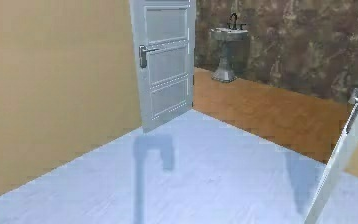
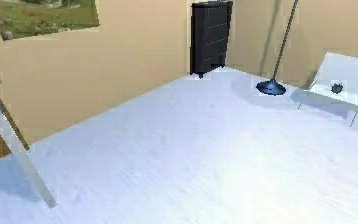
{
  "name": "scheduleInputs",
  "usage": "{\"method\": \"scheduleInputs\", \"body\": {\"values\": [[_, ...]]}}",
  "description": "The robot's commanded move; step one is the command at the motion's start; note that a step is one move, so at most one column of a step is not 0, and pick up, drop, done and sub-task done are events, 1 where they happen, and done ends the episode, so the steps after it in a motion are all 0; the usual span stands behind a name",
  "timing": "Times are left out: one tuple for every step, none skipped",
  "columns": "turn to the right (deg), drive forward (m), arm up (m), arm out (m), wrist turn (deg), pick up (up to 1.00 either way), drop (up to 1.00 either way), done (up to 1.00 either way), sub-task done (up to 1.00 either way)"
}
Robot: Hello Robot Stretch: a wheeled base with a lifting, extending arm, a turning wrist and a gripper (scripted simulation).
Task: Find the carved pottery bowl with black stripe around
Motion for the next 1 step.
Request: {"method": "scheduleInputs", "body": {"values": [[0.0,1.0,0.0,0.0,0.0,0.0,0.0,0.0,0.0]]}}
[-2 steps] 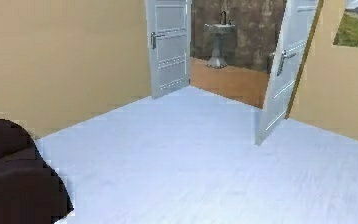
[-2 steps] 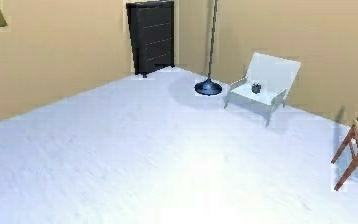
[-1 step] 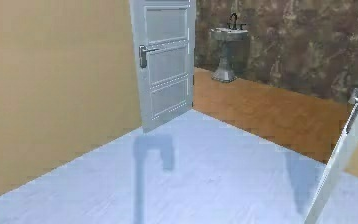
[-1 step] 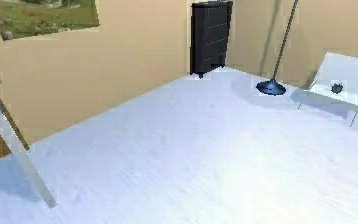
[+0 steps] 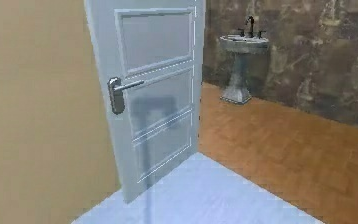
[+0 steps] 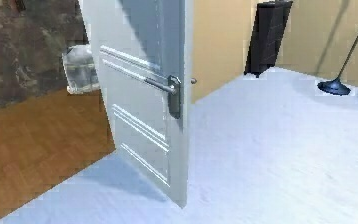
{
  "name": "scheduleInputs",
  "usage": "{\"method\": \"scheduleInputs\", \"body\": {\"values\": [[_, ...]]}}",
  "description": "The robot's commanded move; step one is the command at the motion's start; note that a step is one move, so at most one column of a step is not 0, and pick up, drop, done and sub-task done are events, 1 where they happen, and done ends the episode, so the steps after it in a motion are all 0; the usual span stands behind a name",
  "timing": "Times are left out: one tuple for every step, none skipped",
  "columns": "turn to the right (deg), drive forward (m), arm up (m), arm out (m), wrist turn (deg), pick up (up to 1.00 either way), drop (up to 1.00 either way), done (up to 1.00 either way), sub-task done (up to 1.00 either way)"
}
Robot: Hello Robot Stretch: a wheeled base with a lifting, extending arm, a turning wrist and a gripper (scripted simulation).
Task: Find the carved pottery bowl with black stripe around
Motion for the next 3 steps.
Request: {"method": "scheduleInputs", "body": {"values": [[9.0,0.0,0.0,0.0,0.0,0.0,0.0,0.0,0.0],[0.0,0.15,0.0,0.0,0.0,0.0,0.0,0.0,0.0],[18.0,0.0,0.0,0.0,0.0,0.0,0.0,0.0,0.0]]}}
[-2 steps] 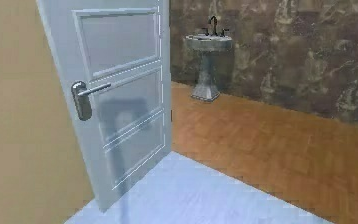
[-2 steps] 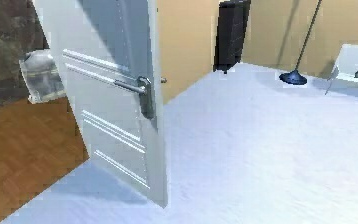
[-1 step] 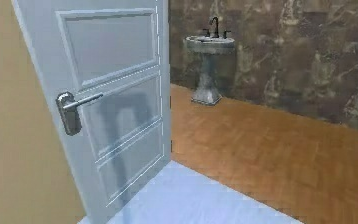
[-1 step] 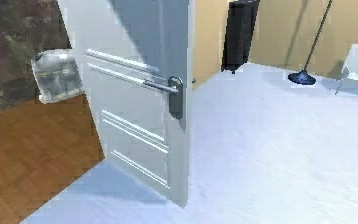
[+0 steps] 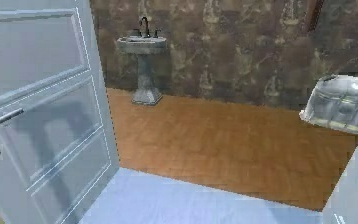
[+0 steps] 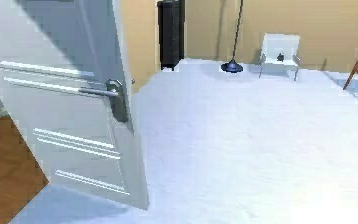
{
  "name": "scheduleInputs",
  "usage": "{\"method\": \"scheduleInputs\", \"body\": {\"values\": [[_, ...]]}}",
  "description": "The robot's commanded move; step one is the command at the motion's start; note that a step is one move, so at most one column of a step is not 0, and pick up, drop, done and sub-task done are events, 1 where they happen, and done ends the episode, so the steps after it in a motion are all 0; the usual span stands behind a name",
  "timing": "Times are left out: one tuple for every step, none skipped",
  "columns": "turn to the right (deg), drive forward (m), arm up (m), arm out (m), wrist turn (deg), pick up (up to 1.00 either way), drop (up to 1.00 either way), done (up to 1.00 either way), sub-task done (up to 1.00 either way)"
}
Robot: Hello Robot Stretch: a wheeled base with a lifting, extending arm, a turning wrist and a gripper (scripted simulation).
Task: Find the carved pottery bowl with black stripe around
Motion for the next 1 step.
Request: {"method": "scheduleInputs", "body": {"values": [[0.0,1.0,0.0,0.0,0.0,0.0,0.0,0.0,0.0]]}}
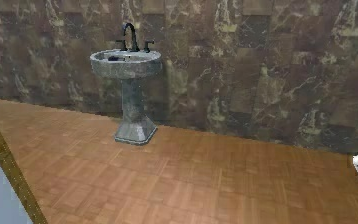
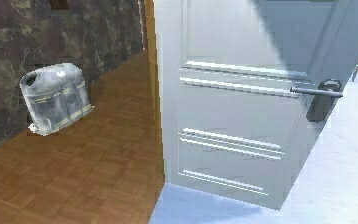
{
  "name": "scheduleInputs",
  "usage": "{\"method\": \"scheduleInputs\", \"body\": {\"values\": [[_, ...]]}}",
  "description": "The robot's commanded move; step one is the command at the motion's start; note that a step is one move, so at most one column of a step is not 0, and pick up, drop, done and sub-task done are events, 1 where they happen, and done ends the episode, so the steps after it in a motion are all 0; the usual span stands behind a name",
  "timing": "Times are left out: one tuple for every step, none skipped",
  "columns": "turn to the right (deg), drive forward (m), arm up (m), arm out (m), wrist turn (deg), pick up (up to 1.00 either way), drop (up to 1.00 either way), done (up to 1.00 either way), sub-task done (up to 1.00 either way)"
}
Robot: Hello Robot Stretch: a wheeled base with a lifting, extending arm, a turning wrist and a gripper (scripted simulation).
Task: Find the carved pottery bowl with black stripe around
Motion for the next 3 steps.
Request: {"method": "scheduleInputs", "body": {"values": [[6.0,0.0,0.0,0.0,0.0,0.0,0.0,0.0,0.0],[0.0,0.5,0.0,0.0,0.0,0.0,0.0,0.0,0.0],[-42.0,0.0,0.0,0.0,0.0,0.0,0.0,0.0,0.0]]}}
